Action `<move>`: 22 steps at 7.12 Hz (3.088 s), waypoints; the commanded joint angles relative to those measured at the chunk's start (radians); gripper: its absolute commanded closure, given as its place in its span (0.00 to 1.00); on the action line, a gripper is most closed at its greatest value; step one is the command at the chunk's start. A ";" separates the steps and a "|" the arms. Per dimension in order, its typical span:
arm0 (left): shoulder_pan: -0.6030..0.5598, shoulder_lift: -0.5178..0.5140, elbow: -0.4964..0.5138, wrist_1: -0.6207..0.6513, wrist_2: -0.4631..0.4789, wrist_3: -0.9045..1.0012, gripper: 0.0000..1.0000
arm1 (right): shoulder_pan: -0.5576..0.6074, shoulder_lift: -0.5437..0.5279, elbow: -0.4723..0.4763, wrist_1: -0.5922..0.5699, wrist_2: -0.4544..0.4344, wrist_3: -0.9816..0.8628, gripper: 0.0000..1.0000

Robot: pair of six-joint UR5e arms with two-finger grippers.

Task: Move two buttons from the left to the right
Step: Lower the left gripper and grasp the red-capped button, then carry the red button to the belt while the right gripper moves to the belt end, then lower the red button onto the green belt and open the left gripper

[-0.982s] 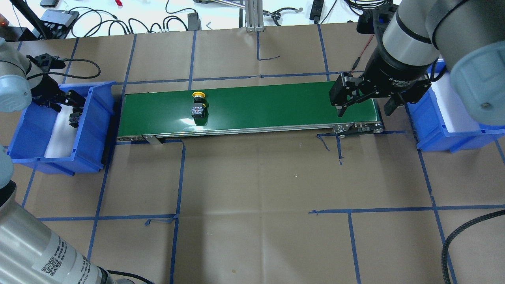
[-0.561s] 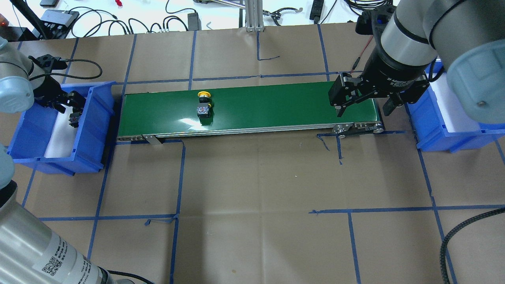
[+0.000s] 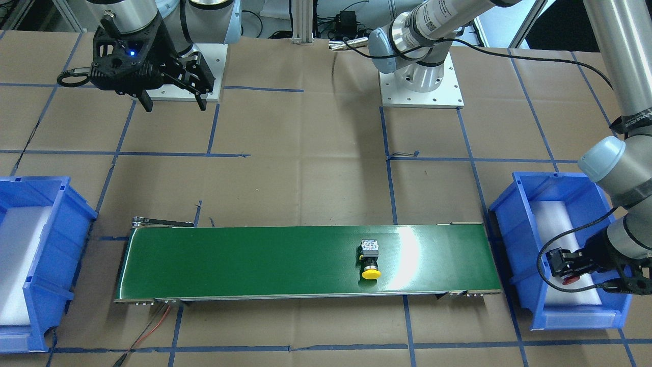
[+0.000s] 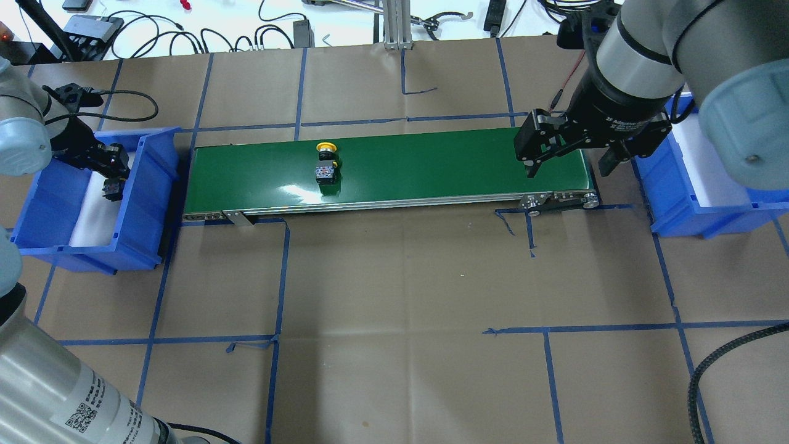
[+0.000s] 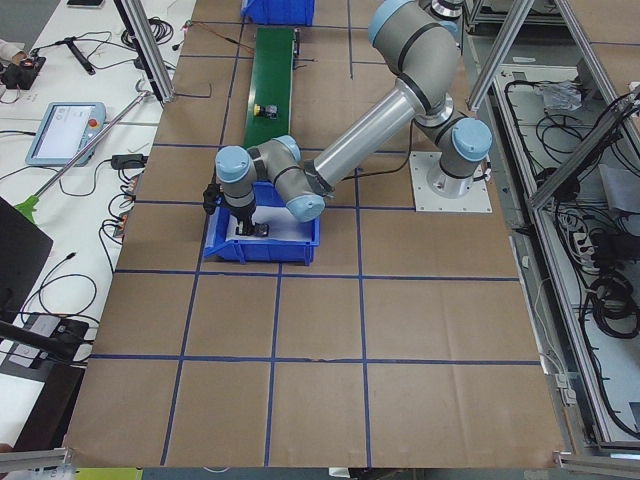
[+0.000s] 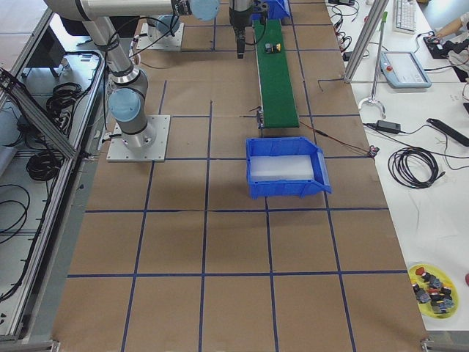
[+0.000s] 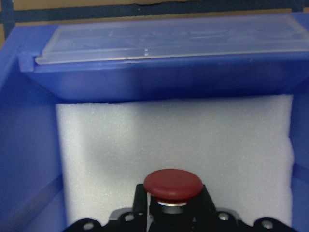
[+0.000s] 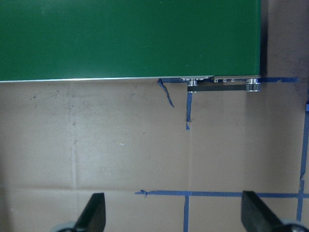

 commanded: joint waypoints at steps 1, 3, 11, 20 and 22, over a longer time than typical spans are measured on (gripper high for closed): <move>0.000 0.006 0.016 -0.007 0.000 0.001 0.90 | -0.006 0.079 0.002 -0.116 -0.012 0.004 0.00; 0.000 0.027 0.029 -0.033 0.000 0.004 0.96 | -0.004 0.179 -0.009 -0.218 -0.009 0.077 0.00; -0.093 0.268 0.121 -0.407 0.019 -0.098 0.99 | 0.002 0.323 -0.012 -0.420 0.040 0.100 0.00; -0.403 0.268 -0.041 -0.311 0.079 -0.480 0.99 | -0.007 0.452 -0.012 -0.540 0.092 0.090 0.00; -0.388 0.227 -0.123 -0.117 0.083 -0.386 0.99 | -0.007 0.457 -0.015 -0.548 0.090 0.100 0.00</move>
